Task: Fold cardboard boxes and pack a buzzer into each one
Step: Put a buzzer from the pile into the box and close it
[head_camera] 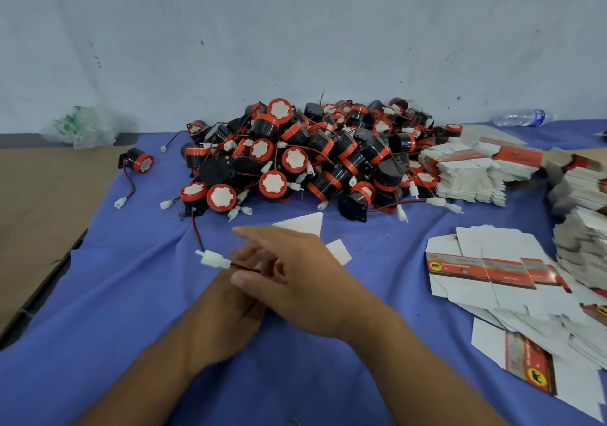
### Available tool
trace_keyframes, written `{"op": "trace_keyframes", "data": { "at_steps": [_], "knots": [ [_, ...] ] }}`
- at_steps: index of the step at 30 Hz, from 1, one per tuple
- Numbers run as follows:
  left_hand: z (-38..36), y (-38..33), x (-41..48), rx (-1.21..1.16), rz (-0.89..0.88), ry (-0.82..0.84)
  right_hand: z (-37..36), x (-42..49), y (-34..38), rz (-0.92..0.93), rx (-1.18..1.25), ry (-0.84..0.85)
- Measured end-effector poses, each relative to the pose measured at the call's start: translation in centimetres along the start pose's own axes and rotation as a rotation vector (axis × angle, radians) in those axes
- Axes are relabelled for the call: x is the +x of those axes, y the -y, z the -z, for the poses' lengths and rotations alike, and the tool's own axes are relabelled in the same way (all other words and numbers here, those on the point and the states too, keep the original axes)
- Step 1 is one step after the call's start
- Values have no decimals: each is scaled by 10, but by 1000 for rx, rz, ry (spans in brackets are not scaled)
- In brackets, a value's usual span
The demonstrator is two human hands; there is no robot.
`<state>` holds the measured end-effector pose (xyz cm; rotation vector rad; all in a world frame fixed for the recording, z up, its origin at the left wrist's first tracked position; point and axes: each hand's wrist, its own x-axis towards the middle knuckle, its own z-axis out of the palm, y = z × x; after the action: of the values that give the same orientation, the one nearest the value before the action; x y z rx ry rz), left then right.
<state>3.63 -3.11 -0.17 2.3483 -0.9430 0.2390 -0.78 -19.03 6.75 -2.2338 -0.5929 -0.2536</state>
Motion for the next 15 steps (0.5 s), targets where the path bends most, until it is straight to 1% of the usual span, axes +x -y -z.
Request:
{"op": "trace_keyframes", "data": {
  "at_steps": [1, 2, 3, 4, 5, 6, 7, 8, 9, 10, 11, 12, 14, 15],
  "knots": [
    [2, -1, -1, 39, 22, -5, -5, 2, 4, 20, -9, -3],
    [6, -9, 0, 3, 64, -2, -8, 4, 8, 29, -11, -5],
    [6, -16, -1, -14, 10, 5, -6, 5, 11, 23, 16, 3],
    [6, -17, 2, -37, -59, -42, -3, 5, 12, 8, 66, 28],
    [10, -22, 5, -127, -16, -110, 0, 4, 12, 6, 88, 74],
    [9, -24, 7, -237, 22, -182, 2, 3, 12, 24, 51, 126],
    [9, -23, 8, -232, 70, -129, 2, 2, 12, 65, -50, 174],
    [10, -22, 10, -105, 83, -61, 1, 1, 13, 103, -162, 218],
    [13, -19, 8, 70, 131, 32, -1, 1, 15, 129, -252, 242],
    [15, -16, 5, 312, 71, 45, -3, 2, 16, 149, -315, 251],
    [15, -11, 3, 454, 69, 192, -5, 3, 17, 167, -359, 250],
    [14, -10, 3, 516, 111, 310, -6, 4, 18, 178, -398, 256],
    [5, -3, 1, 389, 135, 316, -10, 4, 20, 191, -482, 284],
    [5, -8, 1, 394, 110, 408, -12, 4, 19, 198, -498, 288]
  ]
}}
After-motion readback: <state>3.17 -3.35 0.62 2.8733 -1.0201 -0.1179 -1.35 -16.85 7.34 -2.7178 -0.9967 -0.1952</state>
